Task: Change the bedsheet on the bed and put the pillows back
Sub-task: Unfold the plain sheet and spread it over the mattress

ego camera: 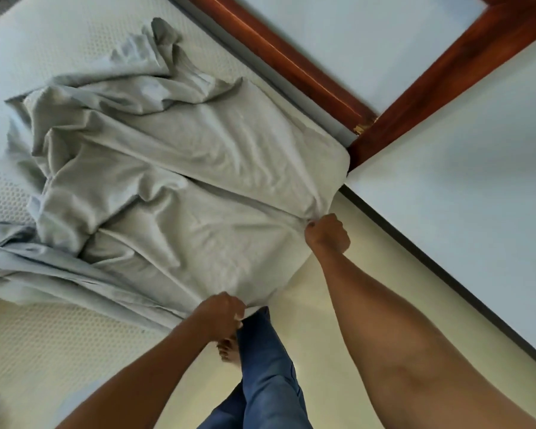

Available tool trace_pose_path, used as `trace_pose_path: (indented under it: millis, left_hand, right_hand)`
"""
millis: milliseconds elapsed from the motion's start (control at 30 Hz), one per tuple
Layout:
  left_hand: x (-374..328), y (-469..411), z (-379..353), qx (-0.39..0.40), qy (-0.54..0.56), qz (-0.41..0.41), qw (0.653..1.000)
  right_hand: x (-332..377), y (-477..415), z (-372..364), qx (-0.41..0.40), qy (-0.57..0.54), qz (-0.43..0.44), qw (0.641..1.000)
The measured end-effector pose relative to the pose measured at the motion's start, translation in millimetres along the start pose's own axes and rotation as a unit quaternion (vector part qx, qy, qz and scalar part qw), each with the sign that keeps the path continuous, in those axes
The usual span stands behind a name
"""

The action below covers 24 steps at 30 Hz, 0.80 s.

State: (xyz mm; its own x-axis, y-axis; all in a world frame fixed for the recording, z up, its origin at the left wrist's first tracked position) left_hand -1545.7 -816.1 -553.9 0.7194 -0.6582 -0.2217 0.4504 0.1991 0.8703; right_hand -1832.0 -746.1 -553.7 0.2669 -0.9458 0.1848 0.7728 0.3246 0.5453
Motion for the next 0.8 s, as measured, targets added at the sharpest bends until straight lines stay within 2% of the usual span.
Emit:
trace_pose_path:
  millis: [167, 333, 400, 467, 567, 600, 700, 800]
  left_hand:
    - [28.1, 22.8, 102.6, -0.124, 0.008, 0.057, 0.991]
    - [55.1, 33.9, 201.5, -0.215, 0.034, 0.090, 0.972]
    - [74.8, 25.1, 233.8, -0.253, 0.038, 0.121, 0.959]
    - [103.0, 11.8, 266.1, -0.299, 0.052, 0.158, 0.940]
    - [163.5, -15.6, 313.7, -0.406, 0.119, 0.215, 0.880]
    - [181.4, -22.3, 326.7, -0.432, 0.122, 0.232, 0.863]
    - [230.2, -50.5, 367.1, -0.462, 0.114, 0.260, 0.840]
    - [263.0, -73.4, 406.6, -0.486, 0.151, 0.263, 0.819]
  right_hand:
    - [73.5, 13.2, 38.8, 0.044, 0.000, 0.118, 0.992]
    - [172.9, -0.3, 68.0, 0.056, 0.029, 0.261, 0.963]
    - [218.9, -19.0, 65.6, 0.033, 0.066, 0.347, 0.935]
    - [266.8, -41.1, 56.1, 0.035, 0.099, 0.443, 0.890]
    - [341.1, -81.2, 36.1, 0.056, 0.166, 0.549, 0.817]
    - [359.0, -91.3, 32.1, 0.053, 0.202, 0.567, 0.797]
    - [392.4, -129.3, 13.7, 0.056, 0.311, 0.583, 0.748]
    - [394.6, -147.1, 12.9, 0.047, 0.317, 0.632, 0.706]
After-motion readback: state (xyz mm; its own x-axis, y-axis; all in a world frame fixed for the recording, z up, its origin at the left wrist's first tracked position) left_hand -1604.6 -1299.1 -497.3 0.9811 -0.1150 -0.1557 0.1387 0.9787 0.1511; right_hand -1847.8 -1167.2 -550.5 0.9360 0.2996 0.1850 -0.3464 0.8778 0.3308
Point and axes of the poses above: each hand's wrist, its own y-axis away from the middle knuckle, its own z-axis out of the back of the hand, x = y × z, the point moved 3 cm from there along -y, towards the middle knuckle, and after that the axes turned 13 degrees about z, right-handed, at the moved point
